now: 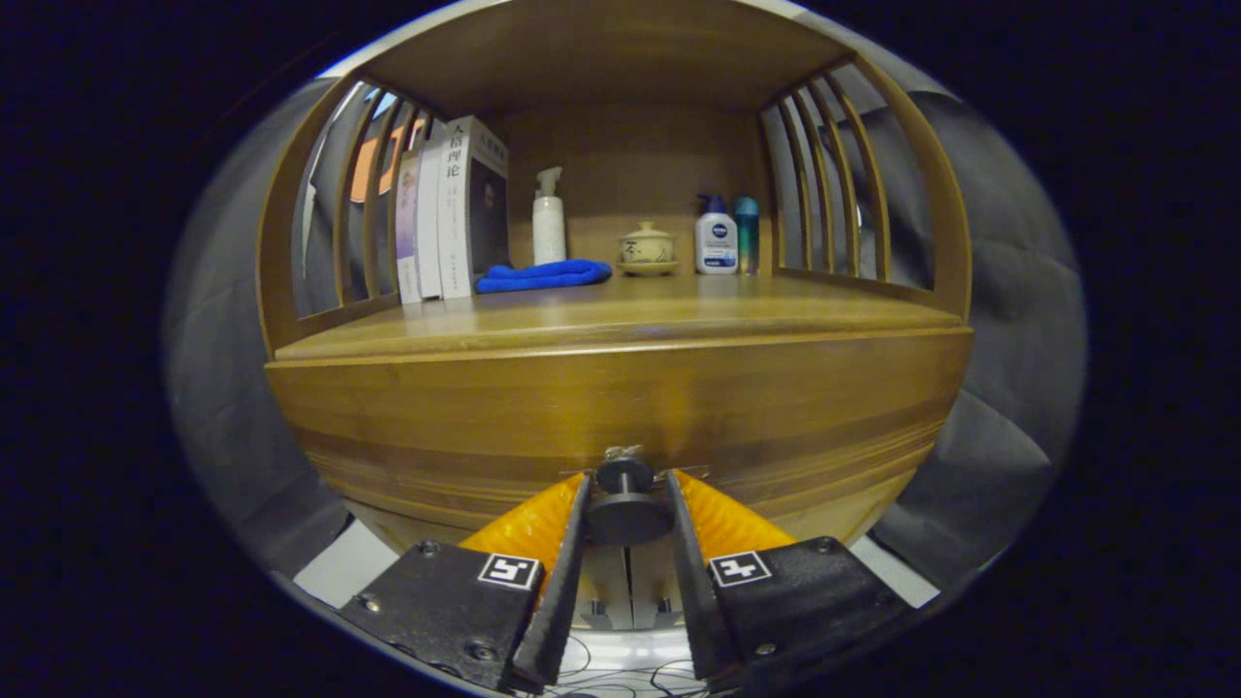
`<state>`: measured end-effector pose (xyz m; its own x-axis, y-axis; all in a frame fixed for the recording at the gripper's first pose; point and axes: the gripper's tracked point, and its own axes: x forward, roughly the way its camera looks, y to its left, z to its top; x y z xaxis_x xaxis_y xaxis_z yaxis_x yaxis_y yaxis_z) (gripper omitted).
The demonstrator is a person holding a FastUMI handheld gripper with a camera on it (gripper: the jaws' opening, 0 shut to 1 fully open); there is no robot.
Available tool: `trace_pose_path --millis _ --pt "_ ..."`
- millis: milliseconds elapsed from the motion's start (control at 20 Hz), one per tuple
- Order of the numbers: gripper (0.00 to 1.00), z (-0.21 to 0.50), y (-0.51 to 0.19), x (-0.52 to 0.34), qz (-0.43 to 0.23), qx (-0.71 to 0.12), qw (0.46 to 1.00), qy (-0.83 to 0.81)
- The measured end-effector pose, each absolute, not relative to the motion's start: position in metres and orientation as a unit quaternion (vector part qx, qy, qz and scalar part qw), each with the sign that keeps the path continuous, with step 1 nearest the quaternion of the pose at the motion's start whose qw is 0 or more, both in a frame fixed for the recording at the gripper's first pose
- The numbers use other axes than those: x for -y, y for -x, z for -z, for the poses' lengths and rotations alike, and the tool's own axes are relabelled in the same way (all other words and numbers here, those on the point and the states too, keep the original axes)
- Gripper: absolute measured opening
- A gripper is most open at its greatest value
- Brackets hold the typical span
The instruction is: Pull open the drawer, take out the items inside it, and place them on the countertop above the cabinet.
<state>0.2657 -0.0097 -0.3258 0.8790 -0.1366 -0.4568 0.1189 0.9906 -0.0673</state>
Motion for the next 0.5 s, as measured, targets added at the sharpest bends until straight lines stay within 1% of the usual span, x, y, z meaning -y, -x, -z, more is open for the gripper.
trace_pose_path --millis 300,400,500 --pt "0.39 0.328 -0.265 0.010 0.076 -0.242 0.967 0.017" --pt "0.38 0.328 -0.257 0.010 0.087 -0.240 0.966 0.031" --pt "0.38 0.327 -0.243 0.008 0.085 -0.238 0.967 0.043"
